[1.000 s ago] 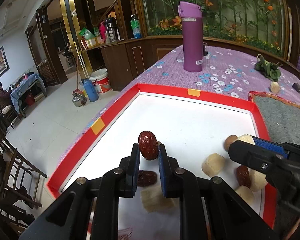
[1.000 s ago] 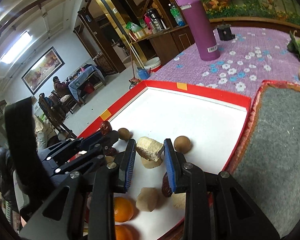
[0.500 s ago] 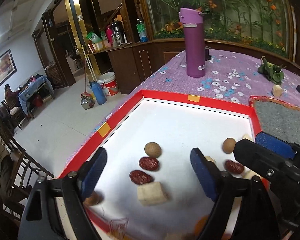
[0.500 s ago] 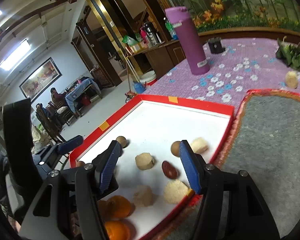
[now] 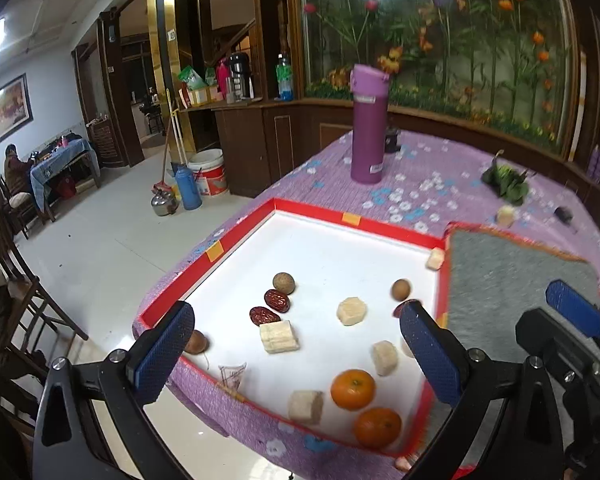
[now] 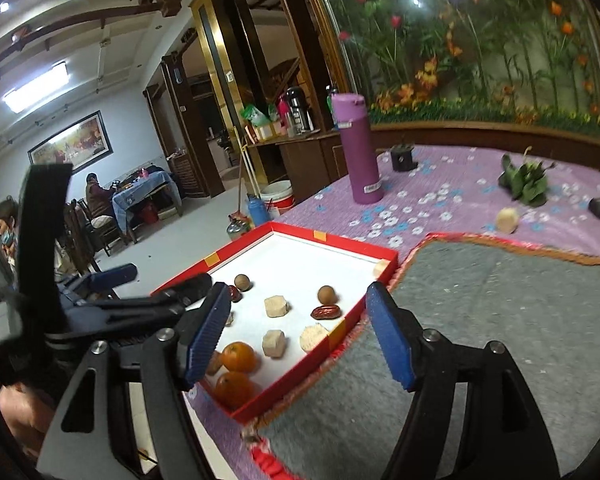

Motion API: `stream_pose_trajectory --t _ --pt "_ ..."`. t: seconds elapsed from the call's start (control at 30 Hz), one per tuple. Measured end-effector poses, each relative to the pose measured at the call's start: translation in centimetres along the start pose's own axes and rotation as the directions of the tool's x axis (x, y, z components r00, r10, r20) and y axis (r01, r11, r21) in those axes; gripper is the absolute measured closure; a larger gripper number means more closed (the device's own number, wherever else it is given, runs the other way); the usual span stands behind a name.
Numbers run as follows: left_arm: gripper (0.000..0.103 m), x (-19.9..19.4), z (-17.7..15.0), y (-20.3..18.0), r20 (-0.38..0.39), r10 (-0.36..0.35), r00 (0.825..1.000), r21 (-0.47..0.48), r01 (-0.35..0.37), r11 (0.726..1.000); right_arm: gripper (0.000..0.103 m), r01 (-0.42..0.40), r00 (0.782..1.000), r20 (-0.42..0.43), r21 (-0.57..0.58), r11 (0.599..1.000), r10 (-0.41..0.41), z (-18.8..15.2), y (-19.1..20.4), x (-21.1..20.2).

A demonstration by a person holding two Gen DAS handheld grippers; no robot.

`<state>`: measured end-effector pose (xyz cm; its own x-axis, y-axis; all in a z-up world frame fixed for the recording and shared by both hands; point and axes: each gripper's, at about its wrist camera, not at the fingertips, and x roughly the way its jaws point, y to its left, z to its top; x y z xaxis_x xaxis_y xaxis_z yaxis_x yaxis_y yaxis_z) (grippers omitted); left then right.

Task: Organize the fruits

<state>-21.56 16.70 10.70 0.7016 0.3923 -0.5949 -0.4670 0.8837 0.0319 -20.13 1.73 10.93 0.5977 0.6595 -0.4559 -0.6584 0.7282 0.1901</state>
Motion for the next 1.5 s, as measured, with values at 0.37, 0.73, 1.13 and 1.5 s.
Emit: stream_pose_trajectory --t 0.37,0.73,1.13,1.5 --pt "0.000 -5.5 -0.2 -0.3 0.107 0.031 0.994 0.079 -0.040 0.996 0.030 -0.045 0.998 0.051 -0.050 0.998 0.048 0.7 2.0 -2.3" --pt "0.000 -5.6 -0.5 -0.2 0.178 0.019 0.984 0.108 -0.039 0.993 0.029 -0.034 0.997 0.071 -0.046 0.998 0.037 0.8 2.0 -2.3" --pt "0.001 -3.7 -1.0 2.4 0.103 0.059 0.993 0.035 -0.063 0.997 0.029 -0.048 0.999 -0.006 -0.066 0.997 0.047 0.0 3.9 0.1" --pt "0.001 -3.4 -0.8 5.1 0.105 0.056 0.993 -0.049 -0.051 0.998 0.029 -0.082 0.997 -0.012 -0.062 0.995 0.082 0.9 5.6 1.7"
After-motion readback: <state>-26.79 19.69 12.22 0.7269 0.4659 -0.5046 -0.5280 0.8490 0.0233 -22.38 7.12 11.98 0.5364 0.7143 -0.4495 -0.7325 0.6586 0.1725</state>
